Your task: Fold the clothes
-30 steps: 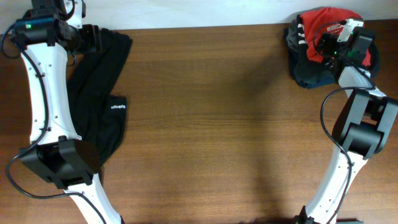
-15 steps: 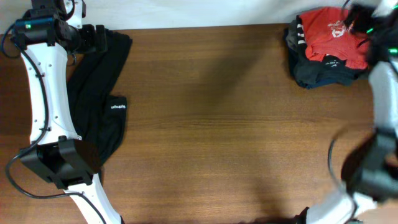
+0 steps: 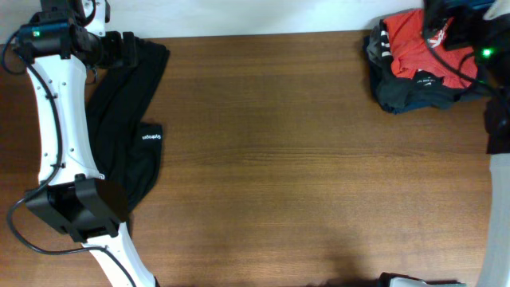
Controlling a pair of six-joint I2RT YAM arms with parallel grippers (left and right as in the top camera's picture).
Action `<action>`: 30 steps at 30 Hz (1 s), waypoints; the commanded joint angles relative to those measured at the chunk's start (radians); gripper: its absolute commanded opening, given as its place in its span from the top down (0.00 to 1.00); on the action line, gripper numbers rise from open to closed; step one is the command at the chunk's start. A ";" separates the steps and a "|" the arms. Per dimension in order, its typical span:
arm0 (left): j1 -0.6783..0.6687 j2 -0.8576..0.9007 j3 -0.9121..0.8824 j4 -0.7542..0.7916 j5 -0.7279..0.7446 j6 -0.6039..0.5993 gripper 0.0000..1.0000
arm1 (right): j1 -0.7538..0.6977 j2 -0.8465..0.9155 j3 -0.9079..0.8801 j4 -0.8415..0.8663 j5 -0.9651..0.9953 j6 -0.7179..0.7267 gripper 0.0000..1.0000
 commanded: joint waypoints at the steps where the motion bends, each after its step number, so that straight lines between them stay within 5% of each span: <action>1: -0.003 0.007 0.004 -0.001 0.000 0.008 0.01 | 0.029 0.003 -0.006 0.000 -0.067 0.008 0.01; 18: -0.003 0.007 0.004 -0.001 0.000 0.008 0.01 | 0.033 -0.102 -0.061 -0.282 0.036 -0.044 0.01; 20: -0.003 0.007 0.004 -0.001 0.000 0.008 0.01 | 0.043 -0.207 -0.156 -0.257 0.061 -0.153 0.01; 30: -0.003 0.007 0.004 -0.001 0.000 0.008 0.01 | 0.063 -0.672 -0.762 -0.002 0.220 -0.149 0.01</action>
